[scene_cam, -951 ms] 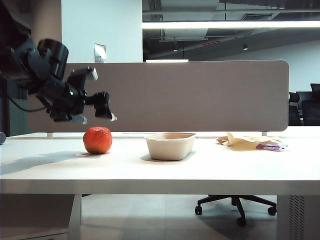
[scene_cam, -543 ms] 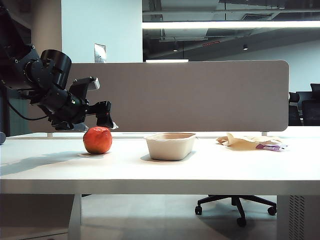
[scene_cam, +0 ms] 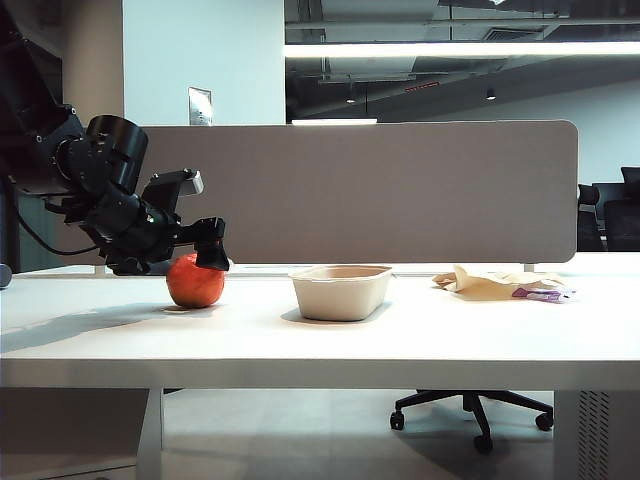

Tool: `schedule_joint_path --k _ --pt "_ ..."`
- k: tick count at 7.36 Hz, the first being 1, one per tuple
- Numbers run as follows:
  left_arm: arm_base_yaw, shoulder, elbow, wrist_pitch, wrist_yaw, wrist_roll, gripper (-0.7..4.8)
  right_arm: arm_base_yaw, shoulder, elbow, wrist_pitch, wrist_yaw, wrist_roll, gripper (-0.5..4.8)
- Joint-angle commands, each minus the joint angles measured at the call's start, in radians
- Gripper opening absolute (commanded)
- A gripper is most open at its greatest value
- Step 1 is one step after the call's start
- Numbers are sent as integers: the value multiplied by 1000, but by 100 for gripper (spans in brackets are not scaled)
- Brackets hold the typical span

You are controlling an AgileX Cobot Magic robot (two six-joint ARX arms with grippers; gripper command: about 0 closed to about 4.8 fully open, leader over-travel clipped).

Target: Pick up the orange and place it into the paper lunchbox.

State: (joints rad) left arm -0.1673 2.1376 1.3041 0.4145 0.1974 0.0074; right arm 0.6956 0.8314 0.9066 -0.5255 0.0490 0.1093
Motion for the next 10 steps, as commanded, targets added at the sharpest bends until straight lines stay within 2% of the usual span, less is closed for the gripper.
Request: schedule_joint_path --k 1,3,4,5,6,10 --pt "0 3 3 8 -15 4 479 0 0 6 10 -3 3 -3" --pt "0 3 3 6 -18 4 479 0 0 6 10 -3 3 -3" --pt "0 3 3 5 -17 4 424 0 0 6 10 -3 3 -3" --pt "0 3 3 5 -12 4 286 0 0 6 10 -3 3 -3" --pt "0 2 3 5 -12 4 245 0 0 6 10 -3 3 -3" --pt "0 -13 4 3 10 1 246 1 0 6 2 -3 2 -3"
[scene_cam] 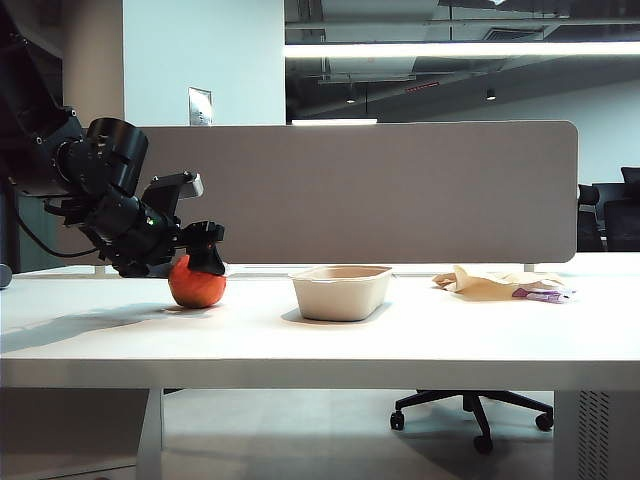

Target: Pick up the orange and place it into the paper lunchbox.

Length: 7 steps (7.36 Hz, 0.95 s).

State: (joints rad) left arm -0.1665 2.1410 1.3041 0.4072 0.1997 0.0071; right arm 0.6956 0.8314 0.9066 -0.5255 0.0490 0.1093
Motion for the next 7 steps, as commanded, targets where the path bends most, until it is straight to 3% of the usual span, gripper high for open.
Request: schedule_joint_path --k 1,5,7 --pt "-1 -21 4 10 8 1 246 1 0 6 2 -3 3 -3" --pt "-5 -113 6 -7 85 0 247 0 -1 6 2 -4 -8 -3" --pt "-65 -209 6 -16 145 -7 247 1 -1 6 0 -123 -34 -3"
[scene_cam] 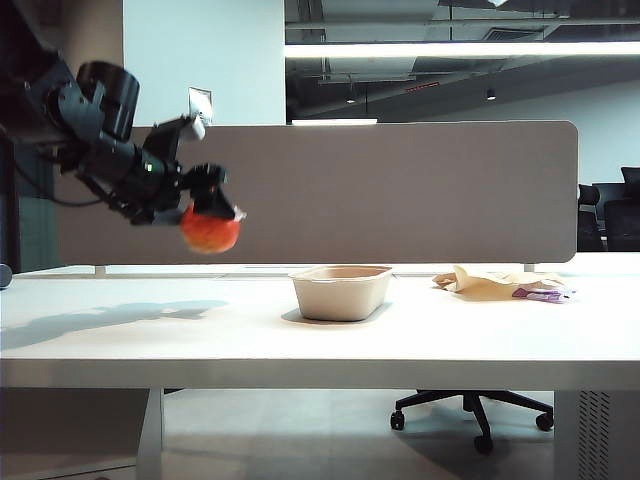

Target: Pick up the orange and place it into the paper lunchbox.

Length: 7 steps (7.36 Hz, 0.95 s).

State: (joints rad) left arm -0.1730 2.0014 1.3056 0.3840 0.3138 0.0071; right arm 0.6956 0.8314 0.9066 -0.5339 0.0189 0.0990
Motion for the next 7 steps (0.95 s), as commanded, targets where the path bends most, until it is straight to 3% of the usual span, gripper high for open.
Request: schedule_joint_path --k 1,3,4,5,7 --pt "-93 -80 5 12 33 -7 247 1 -1 6 6 -102 -25 -3" --pt "-178 -86 13 14 46 -7 247 1 -1 6 3 -101 -25 -3" --pt "-264 -82 16 12 38 -7 247 1 -1 6 1 13 -25 -3" --pt "-303 -51 16 17 -7 5 247 1 -1 6 -18 5 -25 -3" --pt "-305 7 17 39 -48 5 247 2 -3 6 -18 5 -25 -3"
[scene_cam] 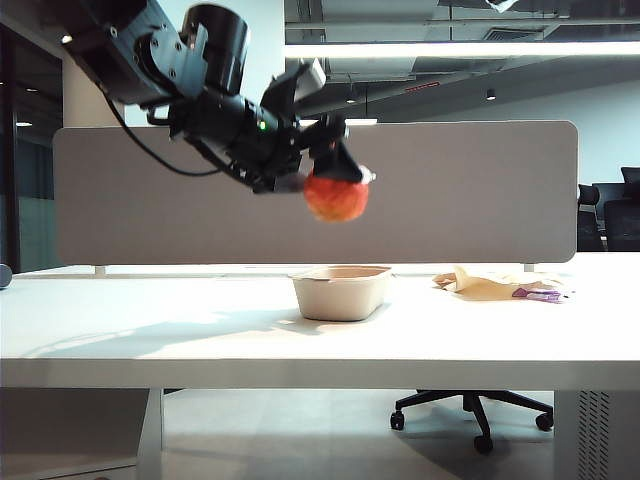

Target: Pick up the orange and place it into the paper lunchbox.

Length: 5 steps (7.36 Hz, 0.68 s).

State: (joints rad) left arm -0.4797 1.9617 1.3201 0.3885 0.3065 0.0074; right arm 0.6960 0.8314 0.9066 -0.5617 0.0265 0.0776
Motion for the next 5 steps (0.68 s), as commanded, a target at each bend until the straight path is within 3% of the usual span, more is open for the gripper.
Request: schedule_joint_path --k 1,3,5 --pt "2 88 9 63 -41 4 247 1 -3 6 7 -3 -3 -3" --pt "2 145 53 84 -45 4 247 1 -2 6 4 -3 -3 -3" --pt "1 197 133 -4 -44 4 247 1 -2 5 4 -3 -3 -3"
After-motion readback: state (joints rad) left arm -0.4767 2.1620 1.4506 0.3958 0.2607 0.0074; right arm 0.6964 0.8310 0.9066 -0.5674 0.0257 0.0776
